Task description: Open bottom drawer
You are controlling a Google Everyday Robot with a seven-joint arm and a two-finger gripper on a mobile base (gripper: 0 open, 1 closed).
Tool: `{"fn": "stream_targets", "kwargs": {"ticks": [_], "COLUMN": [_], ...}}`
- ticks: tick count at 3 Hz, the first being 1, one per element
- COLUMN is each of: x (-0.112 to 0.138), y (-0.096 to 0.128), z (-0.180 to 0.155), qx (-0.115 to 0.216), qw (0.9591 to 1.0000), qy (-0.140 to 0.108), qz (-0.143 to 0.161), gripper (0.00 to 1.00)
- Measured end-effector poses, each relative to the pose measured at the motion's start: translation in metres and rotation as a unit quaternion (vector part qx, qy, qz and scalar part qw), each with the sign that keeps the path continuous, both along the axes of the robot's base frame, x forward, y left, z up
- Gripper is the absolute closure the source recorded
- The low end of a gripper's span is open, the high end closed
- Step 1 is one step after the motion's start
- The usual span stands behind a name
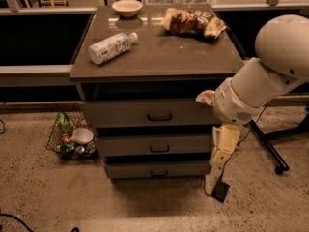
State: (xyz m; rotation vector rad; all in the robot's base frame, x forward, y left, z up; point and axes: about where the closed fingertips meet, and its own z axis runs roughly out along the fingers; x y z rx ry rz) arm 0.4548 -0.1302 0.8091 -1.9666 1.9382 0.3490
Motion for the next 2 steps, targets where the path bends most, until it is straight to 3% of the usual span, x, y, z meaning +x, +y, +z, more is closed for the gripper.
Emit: {"fn": "stream_targets", "kwargs": {"ticks": [1,2], "x": [0.007,0.017], "y": [-0.014,-0.036], "z": [-0.039,-0.110], "qx": [0.013,0.038], "qw": [0.9999,0.9987], "qy": [0.011,0.024], "qz": [0.000,0.023], "gripper": [0.00,0.00]}}
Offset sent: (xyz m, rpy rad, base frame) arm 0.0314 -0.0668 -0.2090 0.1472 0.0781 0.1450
